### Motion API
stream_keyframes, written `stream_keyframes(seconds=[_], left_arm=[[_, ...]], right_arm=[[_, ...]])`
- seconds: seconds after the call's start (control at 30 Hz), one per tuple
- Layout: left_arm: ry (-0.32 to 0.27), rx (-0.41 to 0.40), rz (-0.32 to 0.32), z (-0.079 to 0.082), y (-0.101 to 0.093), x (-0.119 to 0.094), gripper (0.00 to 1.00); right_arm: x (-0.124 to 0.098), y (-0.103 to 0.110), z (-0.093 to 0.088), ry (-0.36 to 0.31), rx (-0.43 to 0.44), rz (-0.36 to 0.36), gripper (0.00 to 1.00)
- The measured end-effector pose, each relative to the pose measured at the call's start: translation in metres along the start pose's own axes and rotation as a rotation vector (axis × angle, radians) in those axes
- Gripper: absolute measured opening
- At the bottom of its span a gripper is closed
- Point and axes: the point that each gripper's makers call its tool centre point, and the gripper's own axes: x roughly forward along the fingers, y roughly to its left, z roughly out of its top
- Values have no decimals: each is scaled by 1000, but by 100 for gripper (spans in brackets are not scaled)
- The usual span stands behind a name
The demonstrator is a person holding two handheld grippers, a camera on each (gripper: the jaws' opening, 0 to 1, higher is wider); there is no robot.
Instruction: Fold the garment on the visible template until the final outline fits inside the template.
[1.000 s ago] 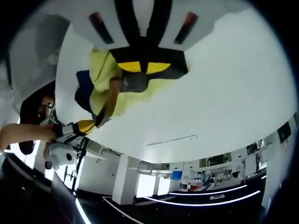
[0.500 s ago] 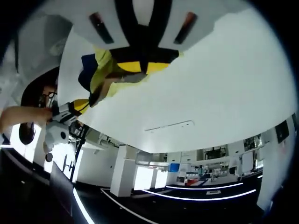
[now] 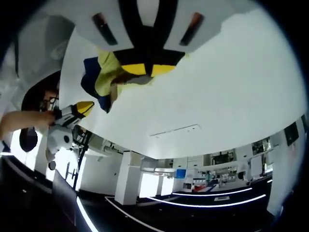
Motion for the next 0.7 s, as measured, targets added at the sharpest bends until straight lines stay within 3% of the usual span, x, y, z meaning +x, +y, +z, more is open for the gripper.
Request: stream_keyframes(seconds=[0.23,0.37,0.53,0.7], left_arm=[[0,1,-1,0,-1,1,0],[2,0,2,0,1,0,0],[6,0,14,-2,5,-1,0],[16,-3,22,-5,8,-3,0]], right_arm=[[7,-14,9,-13,15,-49,9],[18,-29,4,13,29,-80,20],[33,-30,-13,88,142,-18,21],[42,-31,-18,102,233,40,22]])
